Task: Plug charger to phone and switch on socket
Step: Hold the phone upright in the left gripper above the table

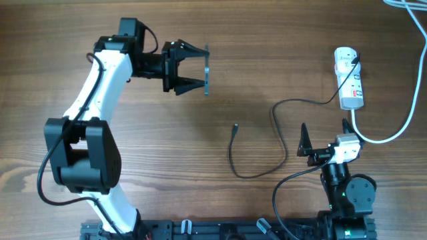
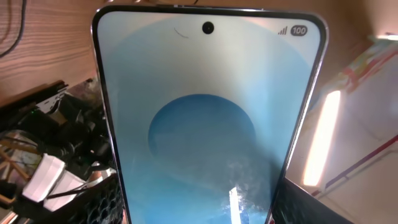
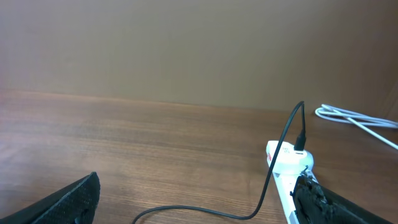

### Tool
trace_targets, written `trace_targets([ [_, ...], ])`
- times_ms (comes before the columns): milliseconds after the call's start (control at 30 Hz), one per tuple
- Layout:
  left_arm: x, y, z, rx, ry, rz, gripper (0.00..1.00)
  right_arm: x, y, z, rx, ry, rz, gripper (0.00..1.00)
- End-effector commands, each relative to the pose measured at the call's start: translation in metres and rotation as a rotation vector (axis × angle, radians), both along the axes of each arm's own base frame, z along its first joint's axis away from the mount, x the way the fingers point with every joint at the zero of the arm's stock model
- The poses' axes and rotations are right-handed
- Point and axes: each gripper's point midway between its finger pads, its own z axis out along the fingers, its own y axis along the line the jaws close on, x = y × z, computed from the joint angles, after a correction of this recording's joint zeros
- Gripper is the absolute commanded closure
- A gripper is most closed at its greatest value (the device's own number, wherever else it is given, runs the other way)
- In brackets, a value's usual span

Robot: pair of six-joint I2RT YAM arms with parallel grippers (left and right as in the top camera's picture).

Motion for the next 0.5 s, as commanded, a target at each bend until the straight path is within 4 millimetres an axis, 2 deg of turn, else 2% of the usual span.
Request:
trace_targets([
  [0, -0.0033, 0.0060, 0.0219, -0.057, -0.022, 0.007, 0.28, 0.0003, -0.0035, -0.0004, -0.009, -0.002, -0.018, 0.00],
  [467, -0.0072, 0.0062, 0.0213, -0.053, 0.036, 0.008, 0.28, 0.0003, -0.0035, -0.0004, -0.010, -0.002, -0.018, 0.00],
])
